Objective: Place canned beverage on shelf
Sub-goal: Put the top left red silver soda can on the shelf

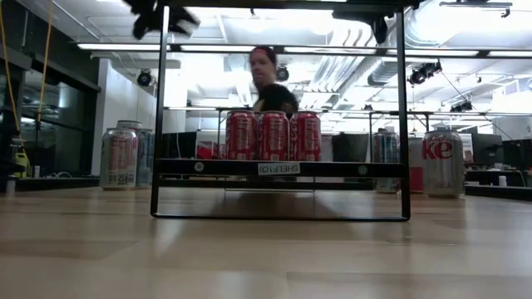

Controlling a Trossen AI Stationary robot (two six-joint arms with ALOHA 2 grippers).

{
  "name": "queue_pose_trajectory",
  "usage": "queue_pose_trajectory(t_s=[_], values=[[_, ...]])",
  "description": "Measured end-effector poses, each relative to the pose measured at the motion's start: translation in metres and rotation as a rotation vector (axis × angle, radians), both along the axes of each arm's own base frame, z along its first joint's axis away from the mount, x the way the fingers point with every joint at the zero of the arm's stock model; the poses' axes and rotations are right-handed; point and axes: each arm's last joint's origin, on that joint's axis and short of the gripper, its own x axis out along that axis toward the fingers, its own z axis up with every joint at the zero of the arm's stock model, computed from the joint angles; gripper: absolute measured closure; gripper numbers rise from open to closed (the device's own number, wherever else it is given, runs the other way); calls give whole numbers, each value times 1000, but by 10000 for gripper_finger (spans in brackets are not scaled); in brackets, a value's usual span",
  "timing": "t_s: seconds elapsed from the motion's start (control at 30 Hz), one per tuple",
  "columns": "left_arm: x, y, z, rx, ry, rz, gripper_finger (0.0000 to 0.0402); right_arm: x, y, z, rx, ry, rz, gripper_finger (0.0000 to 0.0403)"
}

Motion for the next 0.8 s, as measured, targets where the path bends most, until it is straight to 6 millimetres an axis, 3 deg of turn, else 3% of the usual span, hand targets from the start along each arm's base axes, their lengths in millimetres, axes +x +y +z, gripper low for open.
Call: queue_pose_trajectory(t_s=[0.13, 0.23, 0.4, 0.53, 0.8], values=[[-12, 11, -6, -96, 152, 179, 207, -1, 0, -3, 8, 33, -16, 402], [-21, 19, -24, -204, 310, 291, 156, -1, -1, -6, 12, 60, -40, 402], [-34, 33, -45, -328, 517, 522, 95, -2, -1, -9, 22, 88, -74, 402], [-35, 48, -52, -344, 565, 646, 72, -3, -2, -9, 19, 93, -94, 402], [-33, 71, -80, -543, 574, 689, 68, -3, -2, -11, 27, 110, -95, 402]])
